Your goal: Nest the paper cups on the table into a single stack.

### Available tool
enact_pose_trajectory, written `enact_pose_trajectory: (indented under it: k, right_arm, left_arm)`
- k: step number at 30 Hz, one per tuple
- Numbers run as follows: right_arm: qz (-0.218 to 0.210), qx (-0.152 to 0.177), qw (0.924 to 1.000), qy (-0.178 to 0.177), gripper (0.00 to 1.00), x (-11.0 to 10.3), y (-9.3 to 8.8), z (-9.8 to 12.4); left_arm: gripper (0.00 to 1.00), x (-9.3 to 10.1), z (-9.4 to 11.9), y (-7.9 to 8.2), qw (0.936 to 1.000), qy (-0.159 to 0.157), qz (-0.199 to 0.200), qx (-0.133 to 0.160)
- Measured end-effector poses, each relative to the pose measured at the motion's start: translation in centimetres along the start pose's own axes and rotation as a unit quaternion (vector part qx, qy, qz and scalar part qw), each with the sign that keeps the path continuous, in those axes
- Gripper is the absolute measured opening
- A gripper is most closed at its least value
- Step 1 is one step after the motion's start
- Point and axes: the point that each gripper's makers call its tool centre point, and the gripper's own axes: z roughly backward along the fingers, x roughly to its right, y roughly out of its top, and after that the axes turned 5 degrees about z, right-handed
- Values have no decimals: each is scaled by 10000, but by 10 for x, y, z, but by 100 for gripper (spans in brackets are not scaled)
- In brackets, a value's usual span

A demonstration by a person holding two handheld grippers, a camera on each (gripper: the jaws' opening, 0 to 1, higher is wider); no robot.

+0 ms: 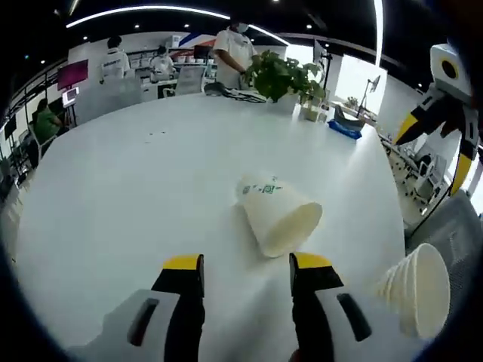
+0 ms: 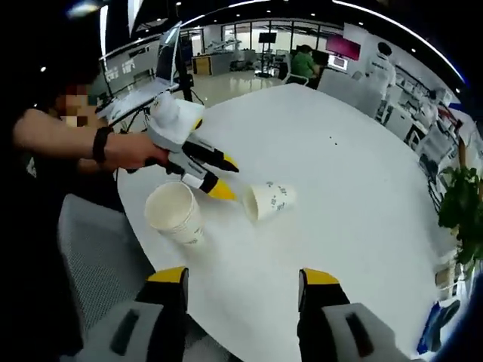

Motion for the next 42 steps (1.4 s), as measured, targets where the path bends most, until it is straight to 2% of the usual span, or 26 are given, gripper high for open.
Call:
enact_pose_trajectory:
  k: [3, 5, 7, 9, 13, 17, 20, 24, 27, 28, 33, 38, 41, 42]
  right_arm:
    - [-123, -59, 9999, -71, 58, 3, -16, 7]
    - [-216, -112, 9996, -137, 58, 6, -25, 8]
    - [-321, -97, 9992, -201, 58, 9, -31, 9]
    - [-446, -51, 9987, -240, 57, 10, -36, 11]
    - [-576, -38, 9980, -273, 57, 10, -43, 14]
    - [-696, -46, 9970, -321, 57, 12, -48, 17]
    - [-789, -19, 9961, -387, 56, 17, -51, 18]
    - [-880, 22, 9953, -413, 55, 15, -50, 17]
    - [-907, 14, 9950, -406, 55, 14, -51, 14]
    - [-906, 19, 9951, -397, 55, 13, -51, 13]
    - [-876, 36, 9955, -356, 55, 10, -47, 10]
    - [-858, 75, 9957, -329, 54, 10, -43, 5]
    - [-813, 79, 9962, -306, 54, 8, -39, 0]
    - [-795, 84, 9964, -296, 54, 8, -38, 0]
  left_arm:
    - [41, 2, -5, 5, 10000, -27, 40, 45]
    - [40, 0, -17, 7, 10000, -7, 15, 53]
    - [39, 1, -18, 9, 10000, 37, -39, 32]
    - [39, 5, -20, 13, 10000, -3, -42, 31]
    - [39, 1, -38, 12, 9999, -5, -125, 59]
    - [36, -3, -47, 23, 9999, -32, -78, 119]
    - [27, -9, -55, 30, 9998, -6, -103, 198]
    - [9, -11, -55, 42, 9992, -26, -50, 385]
    - [0, -19, -60, 42, 9995, 76, -174, 252]
    - [0, -17, -60, 44, 9996, -45, -81, 271]
    - [0, -24, -55, 48, 9997, -56, -80, 240]
    - [0, -19, -35, 57, 9994, -121, -180, 282]
    - [0, -30, -27, 58, 9991, -157, -301, 261]
    - [0, -27, -22, 61, 9988, -163, -376, 257]
